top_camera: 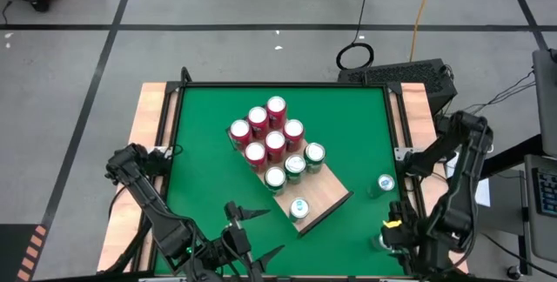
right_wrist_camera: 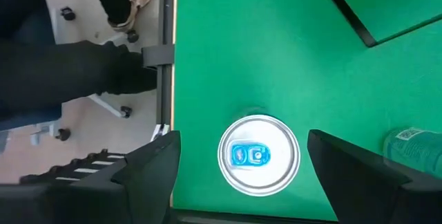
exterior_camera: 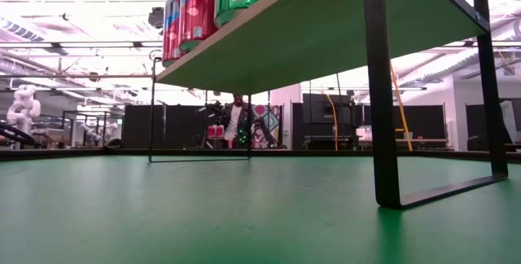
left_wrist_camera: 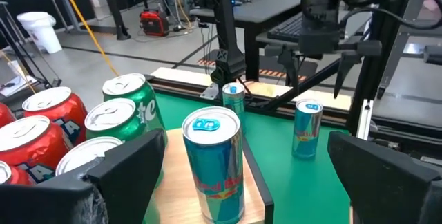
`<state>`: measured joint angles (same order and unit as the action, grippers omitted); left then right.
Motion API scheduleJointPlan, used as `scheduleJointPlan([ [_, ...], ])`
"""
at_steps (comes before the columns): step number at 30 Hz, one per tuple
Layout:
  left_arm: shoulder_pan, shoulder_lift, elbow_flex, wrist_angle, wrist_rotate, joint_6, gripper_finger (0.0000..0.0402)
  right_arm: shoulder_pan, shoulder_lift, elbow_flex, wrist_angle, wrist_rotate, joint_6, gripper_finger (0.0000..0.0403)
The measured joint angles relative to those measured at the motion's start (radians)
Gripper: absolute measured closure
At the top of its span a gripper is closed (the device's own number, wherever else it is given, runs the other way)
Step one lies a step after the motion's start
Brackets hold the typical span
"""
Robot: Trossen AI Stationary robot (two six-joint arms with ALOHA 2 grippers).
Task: Place canned beverage on shelf
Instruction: Put the blue soda can on the shelf aligned with the other blue soda can
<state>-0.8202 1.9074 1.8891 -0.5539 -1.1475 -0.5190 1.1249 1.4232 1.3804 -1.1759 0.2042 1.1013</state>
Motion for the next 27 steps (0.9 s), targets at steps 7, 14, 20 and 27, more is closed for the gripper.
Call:
scheduleJointPlan([
  [7,0.002,0.005,0.0,-0.001,0.0,0.001,0.0002,0.019,0.041,0.0,-0.022,0.001,0.07,0.0091],
  [14,0.002,0.005,0.0,-0.007,0.0,0.001,0.0002,0.018,0.067,0.0,-0.049,0.002,0.092,0.0053],
  [20,0.002,0.005,0.0,-0.009,-0.001,0.002,0.0002,0.016,0.095,-0.012,-0.051,0.001,0.101,0.0046],
  [27,0.002,0.005,0.0,-0.009,-0.001,0.002,0.0002,0.016,0.097,-0.081,-0.032,-0.027,0.152,0.0046],
])
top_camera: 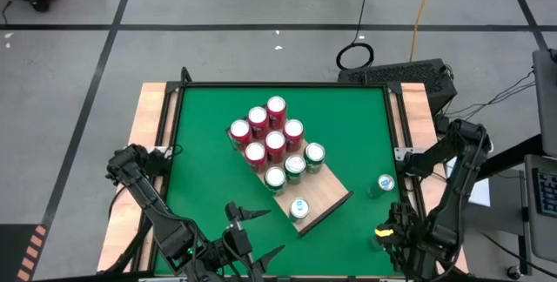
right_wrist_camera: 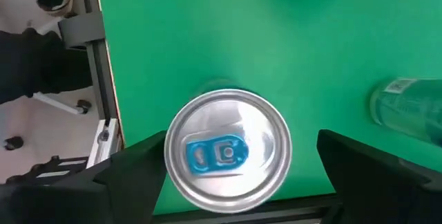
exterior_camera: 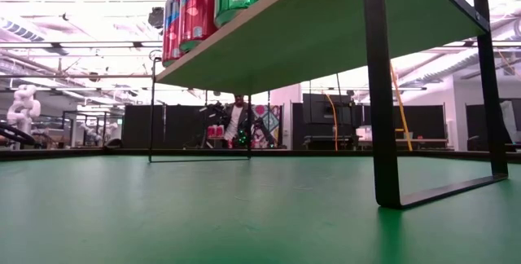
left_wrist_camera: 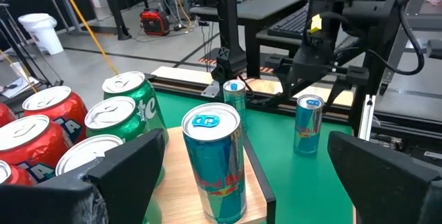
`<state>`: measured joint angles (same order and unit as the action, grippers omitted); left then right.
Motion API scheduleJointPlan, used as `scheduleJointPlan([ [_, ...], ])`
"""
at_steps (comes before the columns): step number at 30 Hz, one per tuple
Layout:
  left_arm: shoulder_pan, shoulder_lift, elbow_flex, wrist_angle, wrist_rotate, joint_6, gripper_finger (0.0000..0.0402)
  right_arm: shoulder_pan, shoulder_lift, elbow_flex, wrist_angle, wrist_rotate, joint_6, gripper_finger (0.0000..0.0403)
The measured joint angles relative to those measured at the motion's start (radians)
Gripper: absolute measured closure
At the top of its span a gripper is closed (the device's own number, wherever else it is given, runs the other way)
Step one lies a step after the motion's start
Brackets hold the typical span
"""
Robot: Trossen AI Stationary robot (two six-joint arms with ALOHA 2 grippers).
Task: Place canned beverage on shelf
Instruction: Put the blue soda can on the shelf aligned with the other blue soda can
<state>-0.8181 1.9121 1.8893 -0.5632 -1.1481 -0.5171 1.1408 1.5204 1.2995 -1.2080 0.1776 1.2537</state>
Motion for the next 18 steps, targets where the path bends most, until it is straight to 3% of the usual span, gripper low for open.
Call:
scheduleJointPlan([
  [6,0.0,0.0,0.0,0.0,0.0,0.0,0.0002,-0.004,0.0,-0.057,0.1,-0.023,-0.009,0.0048],
  [18,0.0,0.0,0.0,0.001,0.0,0.0,0.0002,-0.009,0.0,-0.08,0.105,-0.023,-0.006,0.005],
])
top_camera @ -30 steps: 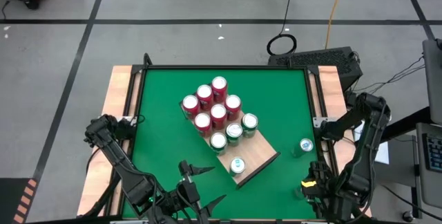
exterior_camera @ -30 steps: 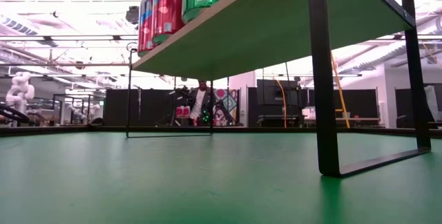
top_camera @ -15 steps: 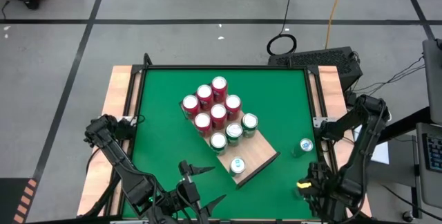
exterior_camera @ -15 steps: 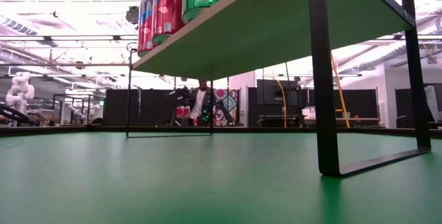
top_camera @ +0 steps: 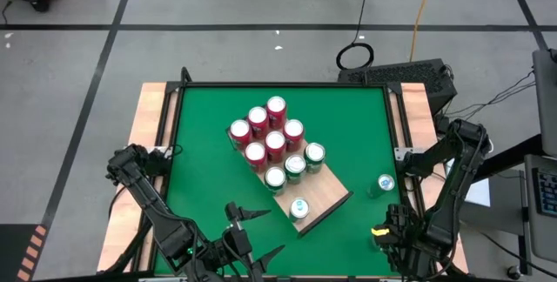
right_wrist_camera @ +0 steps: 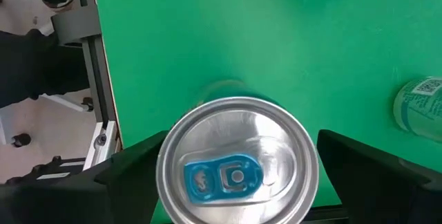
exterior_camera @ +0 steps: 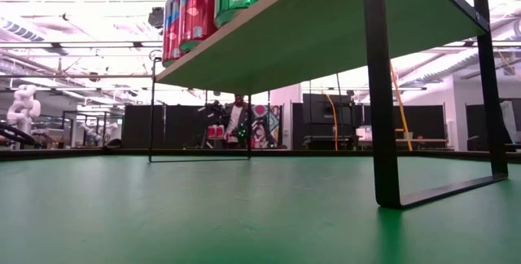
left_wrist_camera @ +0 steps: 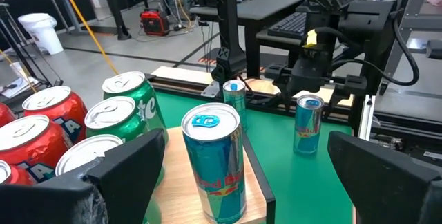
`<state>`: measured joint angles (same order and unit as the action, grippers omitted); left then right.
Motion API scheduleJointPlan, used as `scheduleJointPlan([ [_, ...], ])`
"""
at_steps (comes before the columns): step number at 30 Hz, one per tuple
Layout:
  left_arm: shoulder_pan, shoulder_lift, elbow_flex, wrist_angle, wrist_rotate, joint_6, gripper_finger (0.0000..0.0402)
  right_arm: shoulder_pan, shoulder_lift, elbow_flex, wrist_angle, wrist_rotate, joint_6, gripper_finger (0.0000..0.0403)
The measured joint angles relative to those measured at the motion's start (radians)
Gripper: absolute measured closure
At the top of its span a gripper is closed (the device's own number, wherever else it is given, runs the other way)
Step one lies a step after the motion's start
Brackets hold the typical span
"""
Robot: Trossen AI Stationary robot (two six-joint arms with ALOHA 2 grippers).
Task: Place canned beverage on shelf
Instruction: Put the blue soda can on the shelf aligned with the other blue soda can
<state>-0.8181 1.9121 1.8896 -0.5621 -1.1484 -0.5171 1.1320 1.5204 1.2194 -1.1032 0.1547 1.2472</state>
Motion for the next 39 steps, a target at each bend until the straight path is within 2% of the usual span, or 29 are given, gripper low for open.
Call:
scheduleJointPlan([
  [3,0.0,0.0,0.0,0.0,0.0,0.0,0.0002,0.0,0.0,0.0,0.0,0.0,0.0,0.0059],
  [12,0.0,0.005,0.0,0.001,-0.001,-0.001,0.0002,0.0,-0.003,0.0,0.006,-0.005,-0.002,0.0141],
  [16,0.001,0.01,0.001,0.009,-0.001,-0.002,0.0002,-0.013,-0.018,0.0,0.026,-0.053,-0.002,0.0162],
  [21,0.001,0.025,0.001,0.018,-0.002,-0.001,0.0002,-0.032,-0.029,0.031,0.048,-0.081,-0.033,0.0167],
  [29,0.006,0.049,0.001,0.057,0.002,0.005,0.0002,-0.061,-0.029,0.173,0.052,-0.073,-0.179,0.0167],
  [39,0.005,0.061,0.001,0.154,0.049,0.002,0.0002,-0.092,-0.03,0.367,0.016,0.053,-0.392,0.0167],
])
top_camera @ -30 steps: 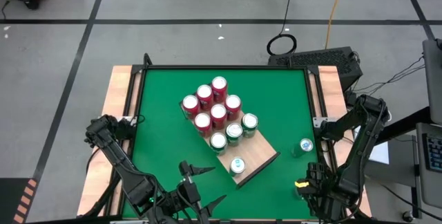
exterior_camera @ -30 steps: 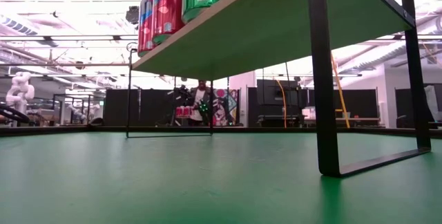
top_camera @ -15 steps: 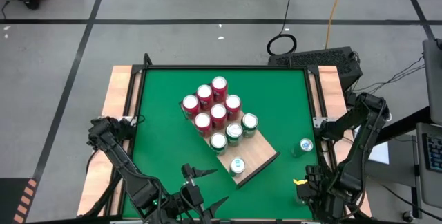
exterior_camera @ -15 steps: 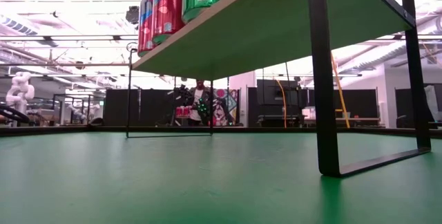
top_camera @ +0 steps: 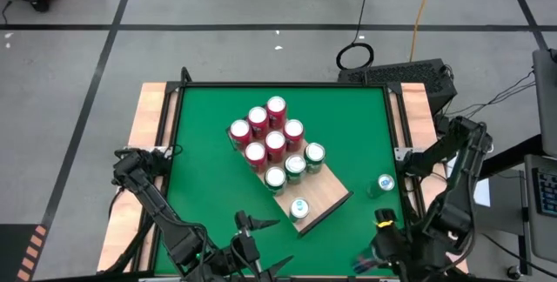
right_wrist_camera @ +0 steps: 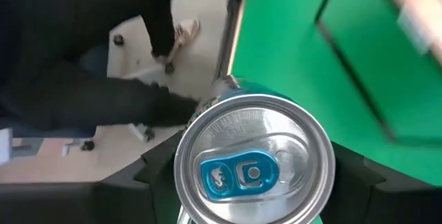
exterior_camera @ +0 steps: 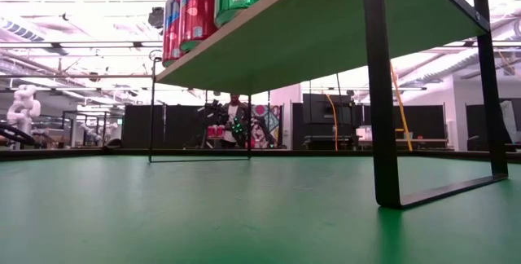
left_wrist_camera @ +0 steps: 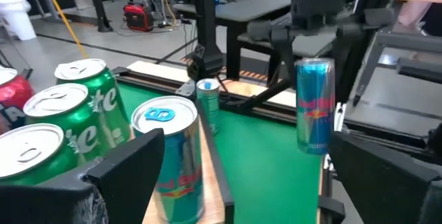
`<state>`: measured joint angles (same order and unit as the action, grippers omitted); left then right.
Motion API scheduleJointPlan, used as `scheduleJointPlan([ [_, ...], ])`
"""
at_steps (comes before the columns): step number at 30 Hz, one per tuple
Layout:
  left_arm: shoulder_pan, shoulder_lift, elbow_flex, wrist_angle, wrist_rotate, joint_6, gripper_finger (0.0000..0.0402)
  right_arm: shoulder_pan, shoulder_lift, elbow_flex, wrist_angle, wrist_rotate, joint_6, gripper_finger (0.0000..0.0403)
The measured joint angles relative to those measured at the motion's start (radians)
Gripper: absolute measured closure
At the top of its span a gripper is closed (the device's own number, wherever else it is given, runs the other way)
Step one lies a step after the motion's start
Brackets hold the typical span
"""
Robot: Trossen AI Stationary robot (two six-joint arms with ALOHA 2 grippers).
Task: Place canned beverage on shelf
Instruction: Put the blue soda can on the shelf aligned with the other blue soda can
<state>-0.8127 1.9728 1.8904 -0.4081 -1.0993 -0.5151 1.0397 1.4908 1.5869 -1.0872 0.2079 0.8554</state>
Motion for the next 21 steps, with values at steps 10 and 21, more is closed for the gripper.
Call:
scheduleJointPlan([
  [10,-0.007,0.006,0.0,0.077,0.012,0.034,0.0002,0.0,0.0,0.165,0.026,0.263,-0.289,0.0167],
  [21,-0.007,0.03,0.0,0.306,0.051,0.293,0.0002,-0.011,0.0,0.187,0.193,0.42,-0.577,0.0167],
])
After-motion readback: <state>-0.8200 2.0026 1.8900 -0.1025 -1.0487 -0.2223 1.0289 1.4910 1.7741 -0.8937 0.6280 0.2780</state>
